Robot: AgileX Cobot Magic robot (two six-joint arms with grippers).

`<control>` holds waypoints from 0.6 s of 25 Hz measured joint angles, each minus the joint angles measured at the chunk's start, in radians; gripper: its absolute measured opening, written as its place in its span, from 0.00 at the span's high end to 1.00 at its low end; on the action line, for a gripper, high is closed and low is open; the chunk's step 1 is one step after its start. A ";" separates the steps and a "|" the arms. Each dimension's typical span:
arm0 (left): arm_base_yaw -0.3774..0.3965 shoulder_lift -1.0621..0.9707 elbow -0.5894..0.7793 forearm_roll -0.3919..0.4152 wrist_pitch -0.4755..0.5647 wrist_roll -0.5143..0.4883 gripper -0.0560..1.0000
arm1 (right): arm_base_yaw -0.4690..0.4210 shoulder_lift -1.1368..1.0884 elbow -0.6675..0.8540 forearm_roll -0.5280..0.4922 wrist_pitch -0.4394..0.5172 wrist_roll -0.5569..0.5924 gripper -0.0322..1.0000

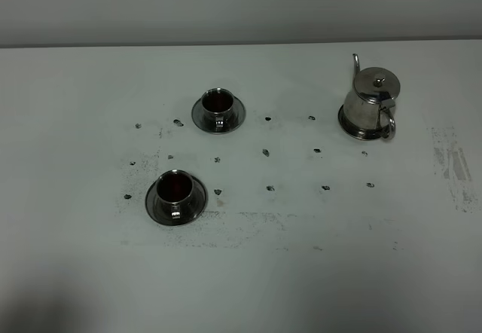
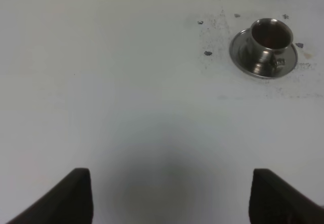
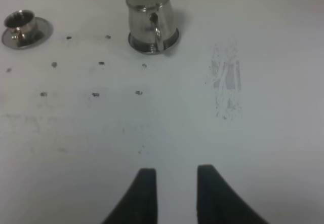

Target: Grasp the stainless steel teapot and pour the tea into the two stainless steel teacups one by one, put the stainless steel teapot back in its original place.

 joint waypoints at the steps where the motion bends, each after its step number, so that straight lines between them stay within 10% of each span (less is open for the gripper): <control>1: 0.000 0.000 0.000 0.000 0.000 0.000 0.35 | 0.000 0.000 0.000 0.000 0.000 0.000 0.79; 15: 0.000 0.000 0.000 0.000 0.000 0.000 0.35 | 0.000 0.000 0.000 0.000 0.000 0.000 0.79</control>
